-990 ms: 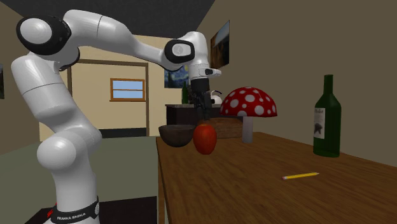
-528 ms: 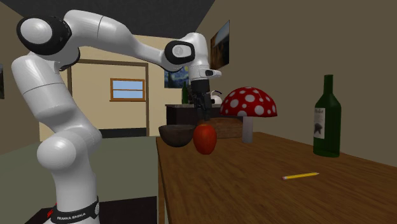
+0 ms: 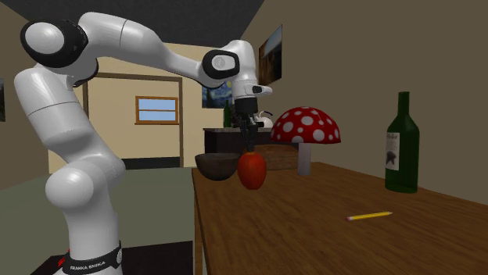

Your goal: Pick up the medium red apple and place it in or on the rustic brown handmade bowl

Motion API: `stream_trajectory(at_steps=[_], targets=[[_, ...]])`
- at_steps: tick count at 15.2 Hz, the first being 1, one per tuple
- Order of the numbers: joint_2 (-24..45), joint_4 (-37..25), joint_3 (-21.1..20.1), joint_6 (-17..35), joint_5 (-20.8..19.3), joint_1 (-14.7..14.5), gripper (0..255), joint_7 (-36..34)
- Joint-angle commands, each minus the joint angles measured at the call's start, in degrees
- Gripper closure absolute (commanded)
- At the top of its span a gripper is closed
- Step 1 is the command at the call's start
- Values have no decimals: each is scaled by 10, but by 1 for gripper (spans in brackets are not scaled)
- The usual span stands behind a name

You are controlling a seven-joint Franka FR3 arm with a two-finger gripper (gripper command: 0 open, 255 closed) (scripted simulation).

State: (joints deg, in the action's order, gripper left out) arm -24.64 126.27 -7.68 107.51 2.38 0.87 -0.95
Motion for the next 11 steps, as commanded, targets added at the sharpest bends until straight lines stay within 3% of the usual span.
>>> stream_trajectory(at_steps=[1,11], targets=[[0,0,0,0,0,0,255,0],[5,-74,2,-69,-2,1,255,0]])
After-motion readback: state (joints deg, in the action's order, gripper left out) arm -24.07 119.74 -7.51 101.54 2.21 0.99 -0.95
